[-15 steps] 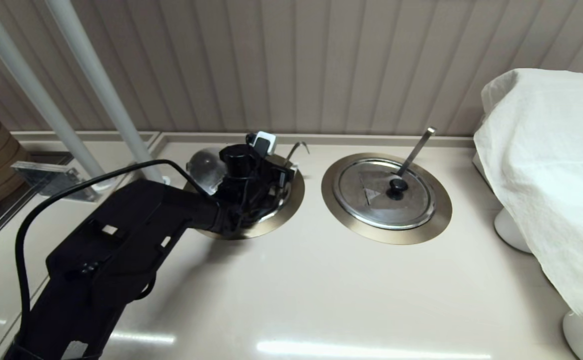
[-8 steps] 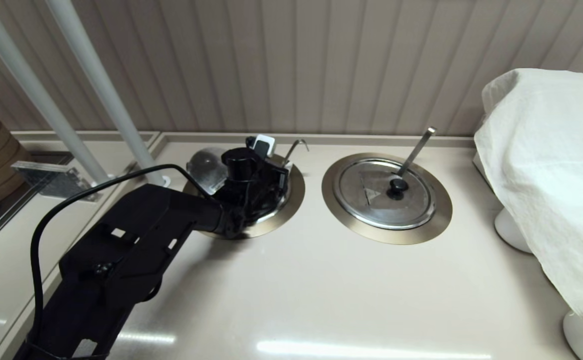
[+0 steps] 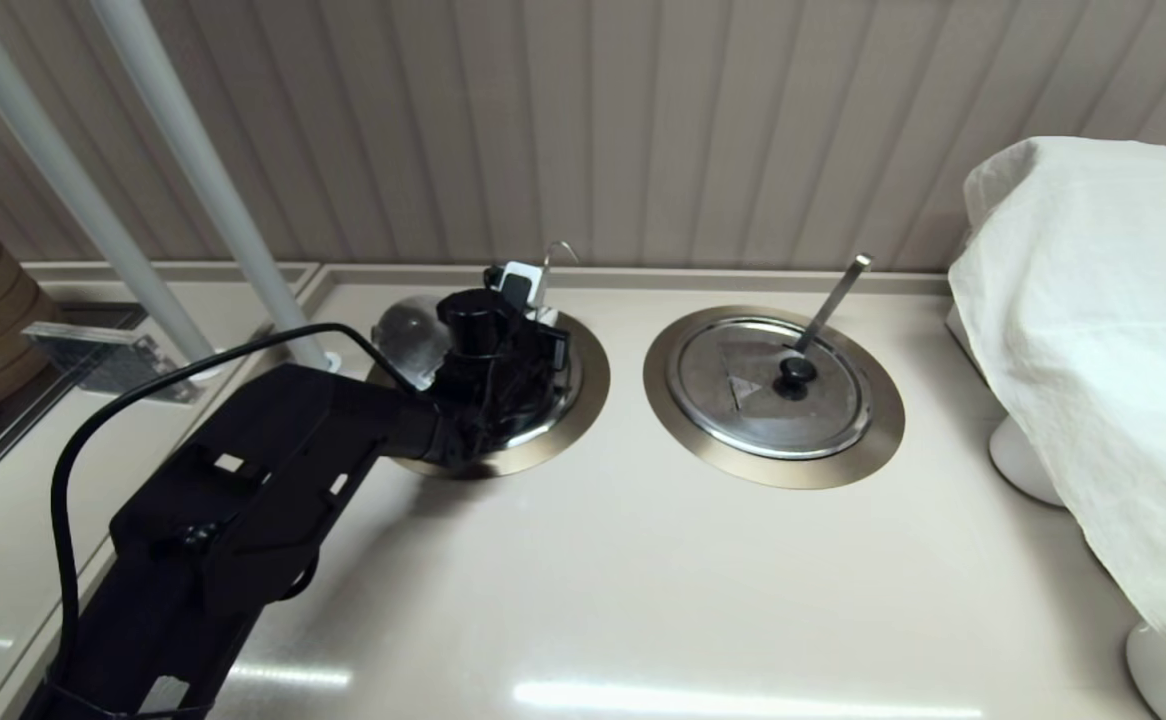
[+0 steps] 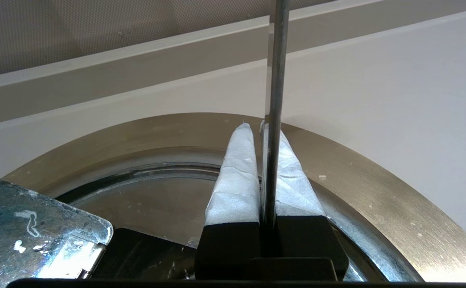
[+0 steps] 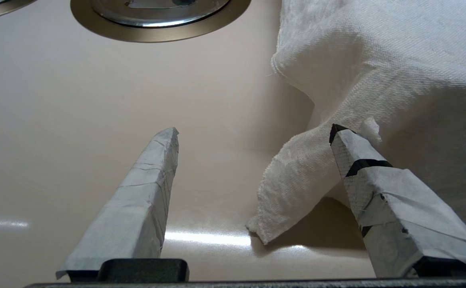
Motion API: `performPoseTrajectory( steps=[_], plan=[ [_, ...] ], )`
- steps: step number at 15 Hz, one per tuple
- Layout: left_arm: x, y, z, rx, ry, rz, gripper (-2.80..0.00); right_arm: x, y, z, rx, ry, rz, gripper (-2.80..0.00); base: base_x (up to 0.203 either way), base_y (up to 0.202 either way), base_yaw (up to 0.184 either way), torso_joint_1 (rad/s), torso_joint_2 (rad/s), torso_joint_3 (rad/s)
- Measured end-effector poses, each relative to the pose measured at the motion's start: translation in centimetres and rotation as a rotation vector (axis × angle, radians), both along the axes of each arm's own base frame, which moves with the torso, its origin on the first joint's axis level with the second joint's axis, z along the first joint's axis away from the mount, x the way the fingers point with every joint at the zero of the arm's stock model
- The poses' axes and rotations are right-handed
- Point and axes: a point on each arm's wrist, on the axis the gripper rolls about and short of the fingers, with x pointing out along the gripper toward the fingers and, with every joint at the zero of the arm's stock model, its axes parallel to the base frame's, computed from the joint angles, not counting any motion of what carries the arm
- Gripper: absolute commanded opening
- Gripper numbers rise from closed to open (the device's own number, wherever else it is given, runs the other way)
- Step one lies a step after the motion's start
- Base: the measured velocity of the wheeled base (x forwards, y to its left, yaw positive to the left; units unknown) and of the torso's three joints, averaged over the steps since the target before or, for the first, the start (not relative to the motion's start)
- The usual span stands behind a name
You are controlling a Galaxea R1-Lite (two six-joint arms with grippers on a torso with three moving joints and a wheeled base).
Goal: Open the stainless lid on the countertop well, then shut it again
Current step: Stir with a spoon
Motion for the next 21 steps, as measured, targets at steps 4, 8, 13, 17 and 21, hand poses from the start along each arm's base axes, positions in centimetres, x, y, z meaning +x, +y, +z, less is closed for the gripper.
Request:
performPoseTrajectory(
  steps=[4,8,13,17,21],
  plan=[
    [0.5,2.1,1.4,-0.009,-0.02,0.043,-2.8,0.0,0.0,0.0,0.0,0.0,0.001,0.0,0.0,0.0,0.0,0.0,0.0,0.0],
    [0.7,4.1,4.1,-0.053,-0.07,0.109,-2.8,0.0,0.0,0.0,-0.001,-0.001,0.0,0.0,0.0,0.0,0.0,0.0,0.0,0.0],
    [0.3,5.4,6.0,-0.087,-0.015,0.134,-2.8,0.0,0.0,0.0,-0.001,-0.001,0.001,0.0,0.0,0.0,0.0,0.0,0.0,0.0],
    [-0.5,5.5,6.6,-0.105,0.061,0.122,-2.8,0.0,0.0,0.0,0.0,-0.001,0.0,0.0,0.0,0.0,0.0,0.0,0.0,0.0],
    [-2.2,5.6,7.7,-0.073,0.14,0.098,-2.8,0.0,0.0,0.0,0.0,0.0,0.001,0.0,0.0,0.0,0.0,0.0,0.0,0.0]
  ],
)
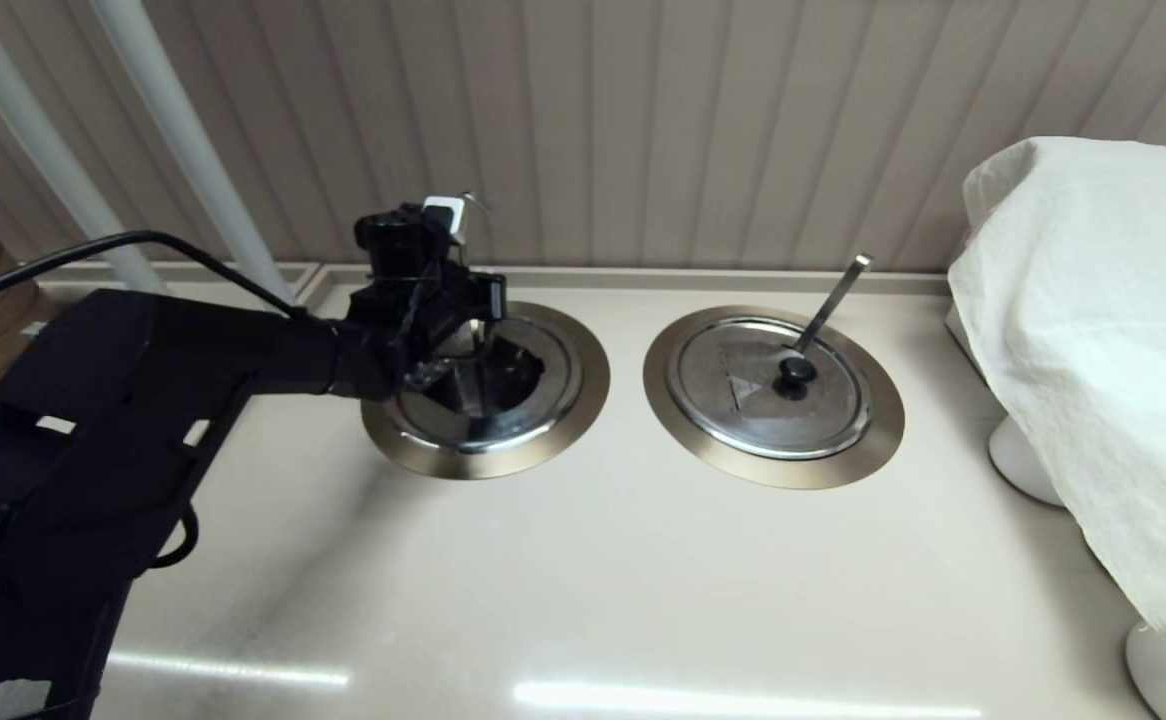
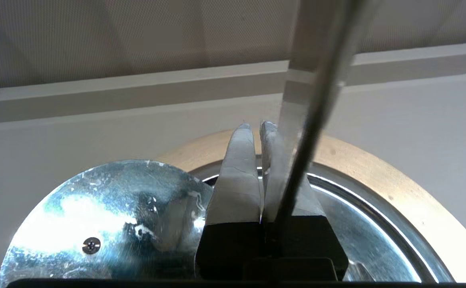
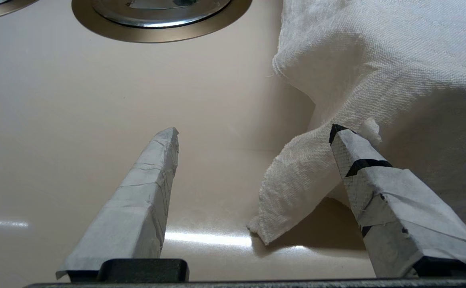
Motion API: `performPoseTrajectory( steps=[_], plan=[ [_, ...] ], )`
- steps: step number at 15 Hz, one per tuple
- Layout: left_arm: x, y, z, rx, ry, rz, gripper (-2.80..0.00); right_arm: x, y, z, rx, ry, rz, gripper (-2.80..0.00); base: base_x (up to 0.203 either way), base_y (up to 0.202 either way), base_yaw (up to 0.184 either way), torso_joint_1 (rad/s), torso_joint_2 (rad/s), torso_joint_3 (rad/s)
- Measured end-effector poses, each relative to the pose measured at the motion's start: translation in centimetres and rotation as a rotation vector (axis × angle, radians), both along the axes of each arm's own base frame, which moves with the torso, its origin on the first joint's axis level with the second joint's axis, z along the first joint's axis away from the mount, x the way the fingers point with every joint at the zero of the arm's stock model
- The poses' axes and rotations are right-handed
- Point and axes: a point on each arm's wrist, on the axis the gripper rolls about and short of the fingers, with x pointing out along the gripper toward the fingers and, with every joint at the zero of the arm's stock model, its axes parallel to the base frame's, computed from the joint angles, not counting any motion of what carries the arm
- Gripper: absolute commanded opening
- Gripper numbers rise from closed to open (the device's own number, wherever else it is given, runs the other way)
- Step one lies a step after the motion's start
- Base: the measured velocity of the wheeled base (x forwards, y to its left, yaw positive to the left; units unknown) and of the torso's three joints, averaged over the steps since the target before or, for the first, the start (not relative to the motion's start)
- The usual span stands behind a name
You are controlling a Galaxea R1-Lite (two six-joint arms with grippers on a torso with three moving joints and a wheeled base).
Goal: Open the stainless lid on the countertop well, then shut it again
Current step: Stir with a spoon
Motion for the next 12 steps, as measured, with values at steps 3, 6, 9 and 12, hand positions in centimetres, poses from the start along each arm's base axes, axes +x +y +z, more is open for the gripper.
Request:
performPoseTrajectory(
  steps=[3,6,9,12],
  plan=[
    [-1.2,-0.6,0.7,0.006,0.02,-0.034,-2.8,0.0,0.0,0.0,0.0,0.0,0.0,0.0,0.0,0.0,0.0,0.0,0.0,0.0],
    [-1.9,-1.8,-0.2,0.025,0.056,-0.082,-2.8,0.0,0.0,0.0,0.0,0.0,0.0,0.0,0.0,0.0,0.0,0.0,0.0,0.0],
    [-2.3,-3.1,-0.8,0.023,0.058,-0.111,-2.8,0.0,0.0,0.0,0.0,0.0,0.0,0.0,0.0,0.0,0.0,0.0,0.0,0.0],
    [-1.4,-3.6,-0.7,-0.001,-0.01,-0.093,-2.8,0.0,0.0,0.0,-0.001,0.0,0.0,0.0,0.0,0.0,0.0,0.0,0.0,0.0]
  ],
)
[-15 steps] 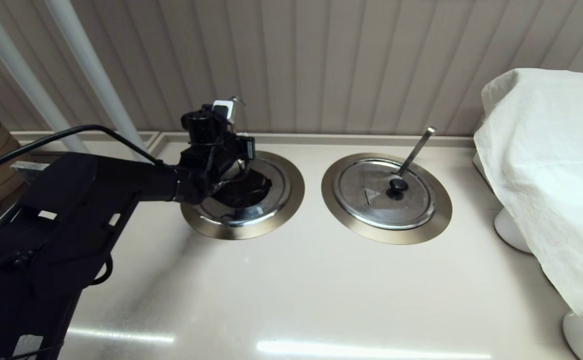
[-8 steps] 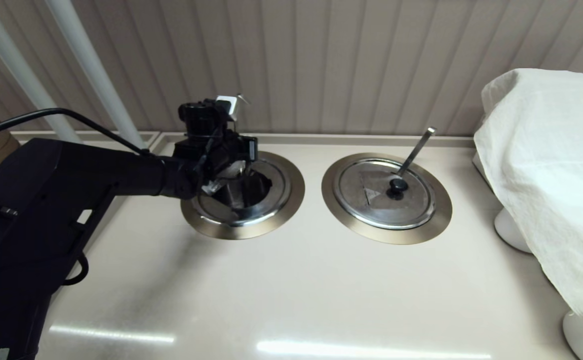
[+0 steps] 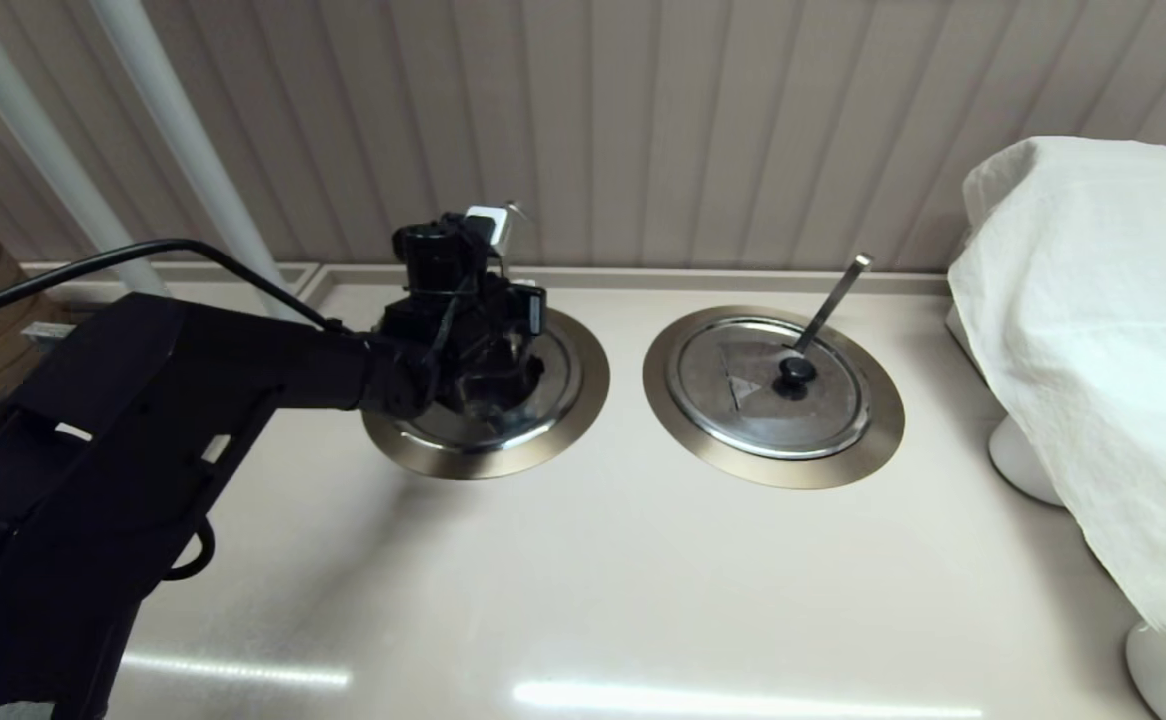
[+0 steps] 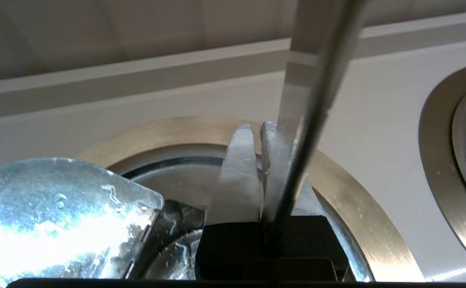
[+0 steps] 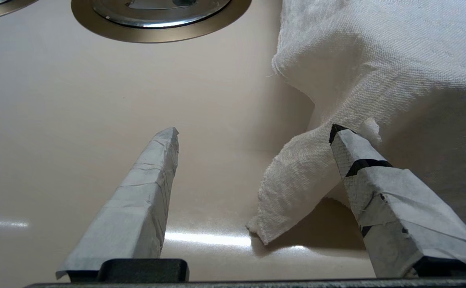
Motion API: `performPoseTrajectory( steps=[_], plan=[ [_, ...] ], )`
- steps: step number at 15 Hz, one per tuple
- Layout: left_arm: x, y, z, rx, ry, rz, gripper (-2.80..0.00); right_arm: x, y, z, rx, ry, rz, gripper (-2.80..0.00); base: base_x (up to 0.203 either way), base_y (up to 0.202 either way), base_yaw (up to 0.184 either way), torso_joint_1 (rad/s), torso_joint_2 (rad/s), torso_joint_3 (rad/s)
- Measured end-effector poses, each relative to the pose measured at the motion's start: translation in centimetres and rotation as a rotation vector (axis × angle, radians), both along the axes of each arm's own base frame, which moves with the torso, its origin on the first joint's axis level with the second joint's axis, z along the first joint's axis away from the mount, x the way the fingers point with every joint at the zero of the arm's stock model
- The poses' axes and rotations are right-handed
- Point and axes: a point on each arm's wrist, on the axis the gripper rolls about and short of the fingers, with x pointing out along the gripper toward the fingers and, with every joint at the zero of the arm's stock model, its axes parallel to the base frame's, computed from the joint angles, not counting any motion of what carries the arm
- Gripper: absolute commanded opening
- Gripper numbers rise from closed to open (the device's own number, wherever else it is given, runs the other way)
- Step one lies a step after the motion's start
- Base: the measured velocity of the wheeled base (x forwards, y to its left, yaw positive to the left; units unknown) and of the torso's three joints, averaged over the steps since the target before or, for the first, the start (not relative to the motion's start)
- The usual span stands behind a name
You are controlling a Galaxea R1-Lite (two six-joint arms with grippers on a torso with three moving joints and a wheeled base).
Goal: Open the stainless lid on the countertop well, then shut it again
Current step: Stir with a spoon
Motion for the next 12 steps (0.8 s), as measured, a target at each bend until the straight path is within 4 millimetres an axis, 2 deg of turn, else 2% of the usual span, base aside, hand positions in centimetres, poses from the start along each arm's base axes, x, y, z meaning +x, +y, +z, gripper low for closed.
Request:
performPoseTrajectory(
  steps=[5,9,12],
  plan=[
    [0.9,2.0,0.4,0.006,0.001,0.052,-2.8,0.0,0.0,0.0,0.0,0.0,0.001,0.0,0.0,0.0,0.0,0.0,0.0,0.0],
    [-0.3,3.4,0.5,0.055,0.078,0.003,-2.8,0.0,0.0,0.0,0.0,0.0,0.0,0.0,0.0,0.0,0.0,0.0,0.0,0.0],
    [-1.1,3.3,0.4,0.094,0.096,-0.034,-2.8,0.0,0.0,0.0,0.0,0.0,0.001,0.0,0.0,0.0,0.0,0.0,0.0,0.0]
  ],
)
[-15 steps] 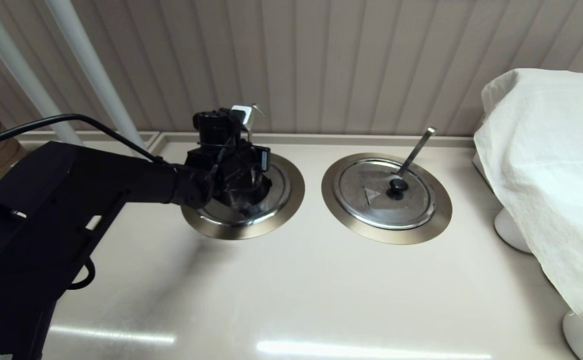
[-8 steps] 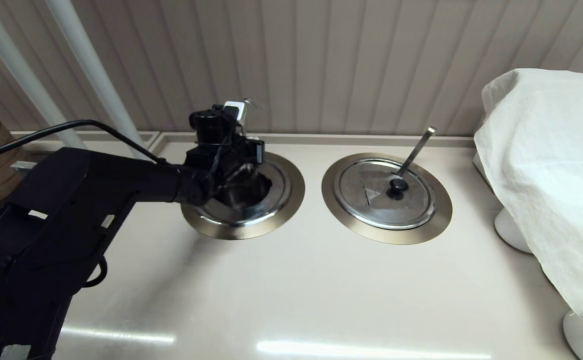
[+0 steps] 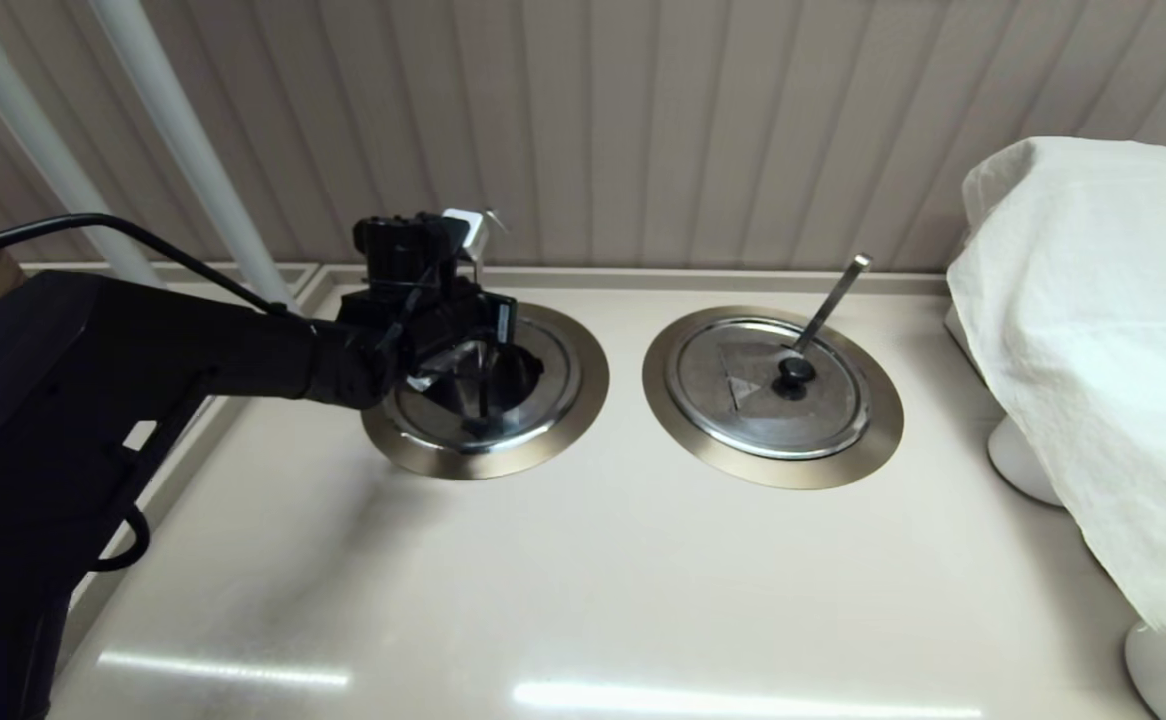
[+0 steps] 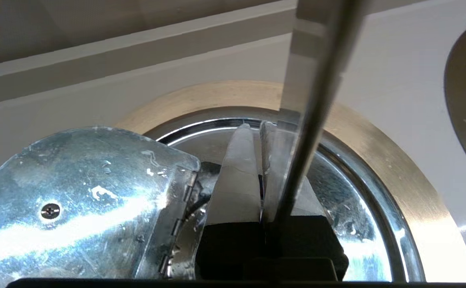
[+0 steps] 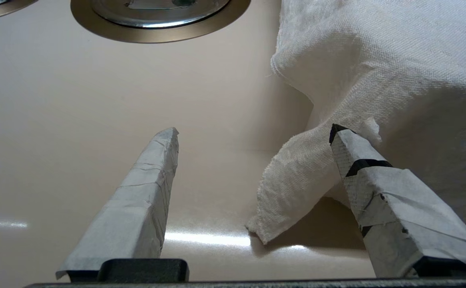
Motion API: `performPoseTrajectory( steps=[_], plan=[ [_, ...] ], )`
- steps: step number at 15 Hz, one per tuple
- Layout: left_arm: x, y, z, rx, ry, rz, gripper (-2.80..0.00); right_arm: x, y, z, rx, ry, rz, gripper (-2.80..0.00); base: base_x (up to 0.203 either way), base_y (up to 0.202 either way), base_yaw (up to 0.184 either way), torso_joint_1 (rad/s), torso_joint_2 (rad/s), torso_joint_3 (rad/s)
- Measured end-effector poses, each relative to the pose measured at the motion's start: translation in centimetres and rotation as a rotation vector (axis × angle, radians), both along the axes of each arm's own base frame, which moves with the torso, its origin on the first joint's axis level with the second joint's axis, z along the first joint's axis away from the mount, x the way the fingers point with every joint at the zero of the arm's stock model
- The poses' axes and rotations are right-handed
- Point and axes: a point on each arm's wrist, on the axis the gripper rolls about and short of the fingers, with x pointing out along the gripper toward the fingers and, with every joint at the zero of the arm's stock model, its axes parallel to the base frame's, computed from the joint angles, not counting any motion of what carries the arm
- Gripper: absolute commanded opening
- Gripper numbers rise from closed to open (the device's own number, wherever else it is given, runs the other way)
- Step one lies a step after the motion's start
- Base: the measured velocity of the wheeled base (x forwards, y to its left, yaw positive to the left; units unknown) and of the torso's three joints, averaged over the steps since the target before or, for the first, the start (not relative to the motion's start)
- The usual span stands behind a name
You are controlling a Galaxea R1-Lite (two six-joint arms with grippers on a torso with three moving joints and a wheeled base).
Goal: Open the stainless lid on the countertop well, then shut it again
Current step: Stir with a spoon
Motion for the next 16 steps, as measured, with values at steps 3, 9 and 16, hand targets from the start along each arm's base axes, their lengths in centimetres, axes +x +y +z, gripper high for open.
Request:
performPoseTrajectory(
  steps=[3,9,16],
  plan=[
    [-0.5,-0.8,-0.1,-0.005,0.015,-0.033,-2.8,0.0,0.0,0.0,0.0,0.0,0.0,0.0,0.0,0.0,0.0,0.0,0.0,0.0],
    [0.0,-2.7,-0.6,-0.065,-0.021,-0.045,-2.8,0.0,0.0,0.0,0.0,0.0,0.0,0.0,0.0,0.0,0.0,0.0,0.0,0.0],
    [2.6,-2.1,-0.5,-0.021,-0.111,0.15,-2.8,0.0,0.0,0.0,0.0,0.0,0.0,0.0,0.0,0.0,0.0,0.0,0.0,0.0]
  ],
)
